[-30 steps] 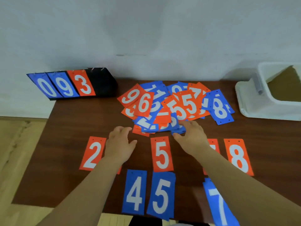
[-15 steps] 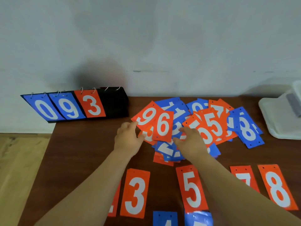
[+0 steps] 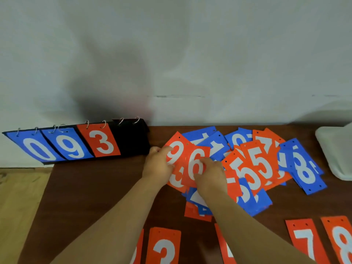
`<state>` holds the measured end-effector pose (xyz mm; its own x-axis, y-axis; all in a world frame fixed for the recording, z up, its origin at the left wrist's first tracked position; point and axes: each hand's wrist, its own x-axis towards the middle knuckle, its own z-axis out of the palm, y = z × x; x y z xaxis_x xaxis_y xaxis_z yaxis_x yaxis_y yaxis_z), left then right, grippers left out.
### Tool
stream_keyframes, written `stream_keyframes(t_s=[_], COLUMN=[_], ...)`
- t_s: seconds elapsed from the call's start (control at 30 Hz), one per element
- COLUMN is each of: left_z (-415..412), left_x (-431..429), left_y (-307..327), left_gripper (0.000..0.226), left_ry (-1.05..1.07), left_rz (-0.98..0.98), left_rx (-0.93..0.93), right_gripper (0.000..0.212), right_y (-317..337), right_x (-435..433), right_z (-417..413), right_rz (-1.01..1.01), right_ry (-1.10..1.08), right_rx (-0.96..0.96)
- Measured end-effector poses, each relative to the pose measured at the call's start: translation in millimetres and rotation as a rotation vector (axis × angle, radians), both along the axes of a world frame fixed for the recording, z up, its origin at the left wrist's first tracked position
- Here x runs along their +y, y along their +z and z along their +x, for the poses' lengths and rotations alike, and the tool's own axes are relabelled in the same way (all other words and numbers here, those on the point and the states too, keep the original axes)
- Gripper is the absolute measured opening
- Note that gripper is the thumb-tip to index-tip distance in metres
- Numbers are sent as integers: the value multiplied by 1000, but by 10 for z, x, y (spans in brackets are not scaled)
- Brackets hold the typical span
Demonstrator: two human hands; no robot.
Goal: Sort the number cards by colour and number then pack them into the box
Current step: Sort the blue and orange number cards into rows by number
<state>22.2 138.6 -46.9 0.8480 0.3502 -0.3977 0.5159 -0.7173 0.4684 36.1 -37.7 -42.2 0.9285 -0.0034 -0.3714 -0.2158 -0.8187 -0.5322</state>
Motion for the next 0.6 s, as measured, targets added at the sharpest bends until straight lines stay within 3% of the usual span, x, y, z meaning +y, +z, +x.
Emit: stream_keyframes(t_s=[0.13, 0.23, 0.33, 0.4, 0.6], left_z=[-131, -480, -930, -1231, -1854], left_x=[10, -41, -241, -398, -805], left_y=[93, 315, 622, 800, 1318], left_gripper=[31, 30, 35, 35, 23], left_ry=[132, 267, 328, 364, 413], left_rz=[-192, -334, -419, -492, -754], left_rx=[-132, -270, -283, -263, -227], right_gripper=[37, 33, 30, 32, 23], right_y=[225, 527, 876, 1107, 1707], right_x=[-177, -427, -677, -832, -1256], right_z=[32, -38, -266, -501, -1039], right_rz=[166, 372, 639, 677, 445], right_ry=[-104, -215, -234, -114, 449], right_rx=[-42, -51, 63, 139, 392])
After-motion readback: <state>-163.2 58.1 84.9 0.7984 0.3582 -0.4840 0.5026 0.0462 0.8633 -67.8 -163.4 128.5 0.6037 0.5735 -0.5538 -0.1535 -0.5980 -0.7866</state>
